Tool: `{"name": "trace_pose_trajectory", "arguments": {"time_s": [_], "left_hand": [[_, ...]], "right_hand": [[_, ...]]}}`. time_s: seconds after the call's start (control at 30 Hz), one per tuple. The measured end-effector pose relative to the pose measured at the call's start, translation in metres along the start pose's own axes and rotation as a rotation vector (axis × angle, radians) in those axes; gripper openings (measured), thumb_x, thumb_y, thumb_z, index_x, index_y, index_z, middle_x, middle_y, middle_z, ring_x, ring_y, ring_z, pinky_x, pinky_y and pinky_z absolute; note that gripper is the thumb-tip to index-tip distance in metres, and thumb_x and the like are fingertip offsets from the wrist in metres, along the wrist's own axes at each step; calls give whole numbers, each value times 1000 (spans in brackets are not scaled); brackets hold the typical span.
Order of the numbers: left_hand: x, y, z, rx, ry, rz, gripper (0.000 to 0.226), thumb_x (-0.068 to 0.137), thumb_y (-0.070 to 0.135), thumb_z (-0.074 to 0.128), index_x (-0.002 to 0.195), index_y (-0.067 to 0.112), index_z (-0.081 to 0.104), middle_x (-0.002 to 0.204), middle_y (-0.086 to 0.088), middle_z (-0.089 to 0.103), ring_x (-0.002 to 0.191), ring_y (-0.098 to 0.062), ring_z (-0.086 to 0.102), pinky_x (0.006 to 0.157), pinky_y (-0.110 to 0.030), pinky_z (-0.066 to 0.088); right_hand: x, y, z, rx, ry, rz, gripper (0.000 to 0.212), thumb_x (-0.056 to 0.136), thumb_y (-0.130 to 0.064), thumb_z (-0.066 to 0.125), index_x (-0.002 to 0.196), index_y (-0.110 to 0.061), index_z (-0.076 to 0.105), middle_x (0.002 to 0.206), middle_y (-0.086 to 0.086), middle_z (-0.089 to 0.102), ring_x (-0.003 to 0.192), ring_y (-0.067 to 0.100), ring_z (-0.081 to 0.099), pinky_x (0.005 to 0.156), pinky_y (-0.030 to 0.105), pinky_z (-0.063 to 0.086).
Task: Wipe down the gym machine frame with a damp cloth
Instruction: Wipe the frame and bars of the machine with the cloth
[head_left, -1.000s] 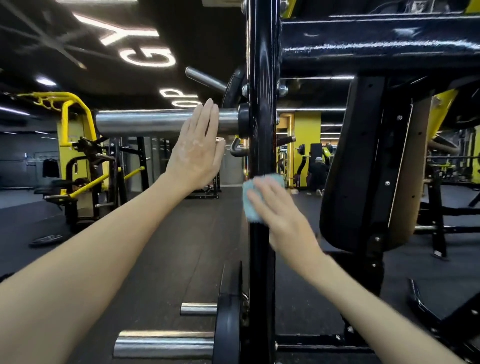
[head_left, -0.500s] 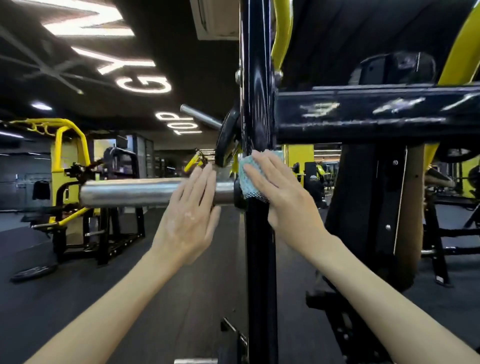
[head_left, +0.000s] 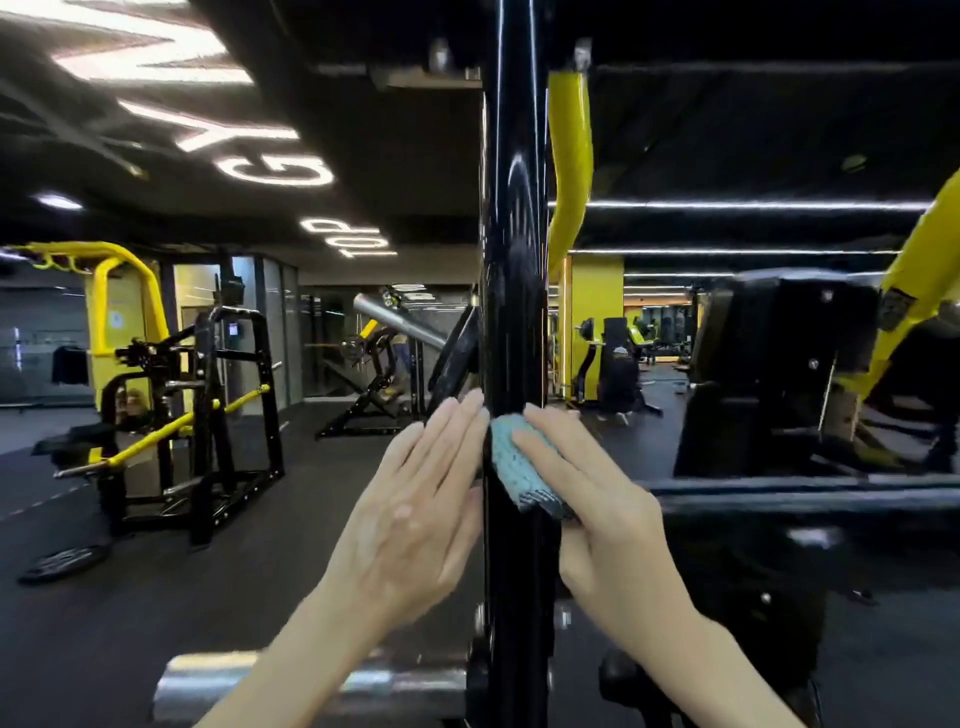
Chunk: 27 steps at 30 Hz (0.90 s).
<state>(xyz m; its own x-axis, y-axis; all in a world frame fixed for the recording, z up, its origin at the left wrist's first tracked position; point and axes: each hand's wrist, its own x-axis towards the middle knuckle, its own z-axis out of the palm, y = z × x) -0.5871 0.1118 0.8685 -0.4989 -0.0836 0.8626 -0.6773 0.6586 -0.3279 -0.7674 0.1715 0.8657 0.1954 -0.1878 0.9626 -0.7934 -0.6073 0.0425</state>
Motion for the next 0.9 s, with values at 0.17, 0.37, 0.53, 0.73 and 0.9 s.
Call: {"name": "trace_pose_trajectory", "arguments": {"time_s": [0.17, 0.37, 0.53, 0.73, 0.9], "left_hand": [[86, -17, -54, -35, -35, 40, 57, 98, 18, 39, 151, 2, 29, 160, -12, 30, 148, -24, 28, 116, -42, 29], [160, -20, -115, 82, -149, 54, 55, 100, 25, 32, 150, 0, 37, 160, -13, 29, 147, -27, 30, 116, -43, 26], [201, -21, -132, 280, -251, 11, 60, 101, 32, 24, 155, 5, 24, 164, -10, 18, 150, -27, 21, 120, -44, 23], [223, -8, -117, 394, -274, -105, 63, 101, 34, 25, 155, 3, 23, 165, -11, 16, 151, -27, 18, 120, -45, 23], [259, 1, -102, 485, -261, -164, 63, 101, 31, 30, 157, 5, 15, 166, -8, 6, 153, -25, 6, 122, -40, 10]], "right_hand": [[73, -16, -45, 312, -5, 356, 67, 79, 17, 43, 128, -24, 61, 135, -14, 58, 129, -5, 48, 105, 9, 35], [128, -27, -88, 551, -46, 809, 45, 97, 3, 51, 111, -36, 67, 98, -31, 70, 98, -11, 62, 91, 13, 45], [138, -8, -103, 654, -14, 909, 34, 100, 0, 47, 109, -23, 69, 58, -26, 60, 52, -9, 51, 52, 7, 36], [155, 35, -102, 703, -109, 762, 36, 97, 1, 50, 119, -22, 68, 106, -21, 67, 93, -22, 55, 76, -1, 38], [174, 90, -104, 718, -178, 570, 49, 91, 12, 49, 126, -18, 66, 120, -13, 66, 108, -11, 56, 93, 1, 38]]}}
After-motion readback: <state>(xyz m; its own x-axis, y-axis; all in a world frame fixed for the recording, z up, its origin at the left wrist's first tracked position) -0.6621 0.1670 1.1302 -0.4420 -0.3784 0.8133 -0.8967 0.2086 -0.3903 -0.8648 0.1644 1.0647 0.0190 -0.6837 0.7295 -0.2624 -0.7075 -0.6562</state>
